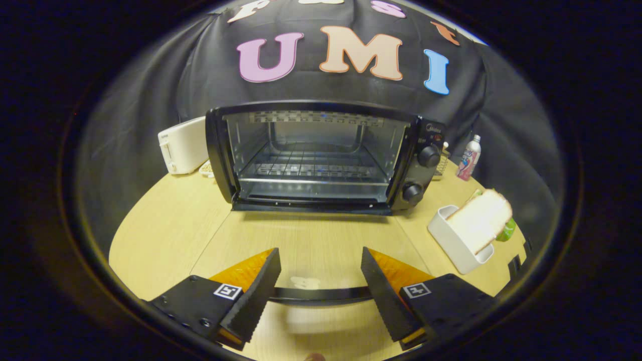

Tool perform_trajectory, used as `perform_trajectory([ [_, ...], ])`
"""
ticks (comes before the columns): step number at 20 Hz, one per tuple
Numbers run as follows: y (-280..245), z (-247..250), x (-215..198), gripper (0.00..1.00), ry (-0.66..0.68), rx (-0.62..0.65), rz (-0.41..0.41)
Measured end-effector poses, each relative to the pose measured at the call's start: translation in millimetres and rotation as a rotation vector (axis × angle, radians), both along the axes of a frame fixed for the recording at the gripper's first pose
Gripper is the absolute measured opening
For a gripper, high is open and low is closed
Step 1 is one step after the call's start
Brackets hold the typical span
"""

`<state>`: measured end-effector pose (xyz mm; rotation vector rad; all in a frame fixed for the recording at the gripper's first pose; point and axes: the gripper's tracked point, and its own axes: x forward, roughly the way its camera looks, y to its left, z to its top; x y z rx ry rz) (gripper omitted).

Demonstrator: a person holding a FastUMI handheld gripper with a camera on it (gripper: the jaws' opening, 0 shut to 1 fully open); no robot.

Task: Open the toaster oven, put the food inside, and close the toaster oven door.

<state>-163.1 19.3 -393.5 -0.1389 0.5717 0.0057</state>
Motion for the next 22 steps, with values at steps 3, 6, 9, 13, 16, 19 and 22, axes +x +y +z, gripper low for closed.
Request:
perform_trajectory([
  [3,-40.6,47.5,19.8,1.00,-0.112,0.016,-0.065],
  [6,-101.0,81.7,37.2,1.00,-0.192,-0.006,-0.181],
  [9,-169.4,98.9,45.0,1.00,-0.233,-0.009,-0.300],
  [13,-252.7,101.6,41.2,1.00,-0.246,0.008,-0.458],
  [16,-294.8,89.1,36.3,1.00,-0.244,0.074,-0.549],
  [19,-309.5,64.6,35.4,0.98,-0.205,0.171,-0.576],
  [22,-313.4,31.2,37.6,0.98,-0.135,0.242,-0.581],
])
